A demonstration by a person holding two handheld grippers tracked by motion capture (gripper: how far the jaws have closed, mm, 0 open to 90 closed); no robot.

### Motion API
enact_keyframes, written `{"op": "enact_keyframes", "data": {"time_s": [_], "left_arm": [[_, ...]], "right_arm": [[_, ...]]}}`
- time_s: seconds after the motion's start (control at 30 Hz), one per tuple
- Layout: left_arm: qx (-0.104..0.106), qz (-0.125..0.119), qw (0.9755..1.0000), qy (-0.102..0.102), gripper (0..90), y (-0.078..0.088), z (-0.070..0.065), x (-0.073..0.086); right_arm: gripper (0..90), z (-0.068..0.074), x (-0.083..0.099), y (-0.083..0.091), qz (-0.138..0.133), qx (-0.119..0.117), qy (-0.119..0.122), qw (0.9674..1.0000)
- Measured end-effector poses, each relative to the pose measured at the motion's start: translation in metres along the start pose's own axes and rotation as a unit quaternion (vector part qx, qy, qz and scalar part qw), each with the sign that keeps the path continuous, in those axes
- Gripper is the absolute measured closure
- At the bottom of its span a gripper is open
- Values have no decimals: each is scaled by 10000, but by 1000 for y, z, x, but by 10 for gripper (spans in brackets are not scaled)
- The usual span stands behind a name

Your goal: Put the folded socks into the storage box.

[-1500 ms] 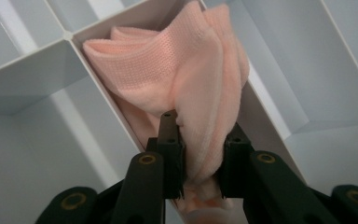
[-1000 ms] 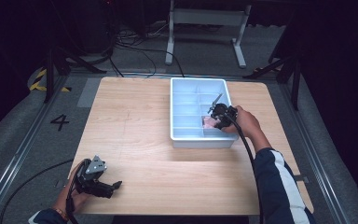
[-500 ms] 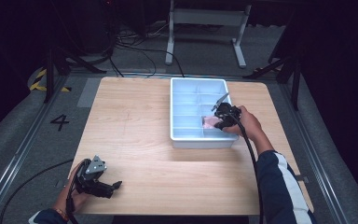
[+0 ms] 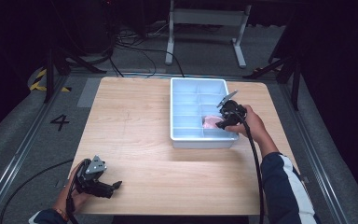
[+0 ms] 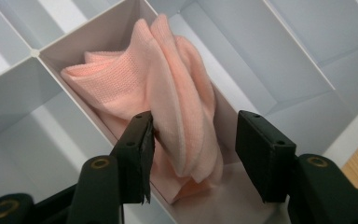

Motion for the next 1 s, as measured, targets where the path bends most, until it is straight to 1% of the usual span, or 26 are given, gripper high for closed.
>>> {"op": "enact_keyframes", "data": {"time_s": [0.03, 0.1, 0.2, 0.27, 0.37, 0.47, 0.57, 0.67, 0.73, 0.8, 0.87, 0.9, 1.0], "left_arm": [[-2, -8, 10000, -44, 0, 0, 1, 0], [-2, -8, 10000, -42, 0, 0, 1, 0], [-5, -5, 10000, -40, 0, 0, 0, 0], [-4, -4, 10000, -33, 0, 0, 0, 0], [-15, 6, 10000, -42, 0, 0, 1, 0], [-22, 2, 10000, -15, 0, 0, 0, 0], [-21, 2, 10000, -15, 0, 0, 0, 0], [-23, 2, 10000, -15, 0, 0, 0, 0], [-20, 0, 10000, 9, 0, 0, 0, 0], [-12, -1, 10000, 17, 0, 0, 0, 0], [-16, 2, 10000, -7, 0, 0, 0, 0], [-26, 3, 10000, 8, 0, 0, 0, 0], [-21, 1, 10000, 10, 0, 0, 0, 0]], "right_arm": [[455, 0, 0, 1, -23, -11, -28, 10000], [422, 0, -1, 3, -140, -27, -53, 9999], [399, 1, -1, 7, -236, -63, -97, 9997], [393, 2, -2, 11, -332, -107, -100, 9993], [398, 2, -3, 14, -398, -50, -93, 9992], [464, 3, -4, 20, -552, -53, -58, 9984], [559, 3, -5, 23, -676, -67, -19, 9977], [622, 4, -7, 23, -743, -88, 12, 9972], [630, 5, -7, 24, -750, -83, 1, 9971], [634, 7, -8, 27, -851, -117, 44, 9963], [634, 9, -9, 28, -858, -127, 14, 9962], [632, 9, -9, 29, -884, -92, 58, 9960], [622, 10, -9, 35, -940, -74, 89, 9955]]}}
Point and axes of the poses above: each handheld gripper's, and its own axes: y roughly backward along the jaws, x roughly out of its underside, z roughly to its left, the point moved 7 cm from there along -y, roughly forward along the jaws, and after that the axes turned 4 degrees about -x, right-handed, at the moved point
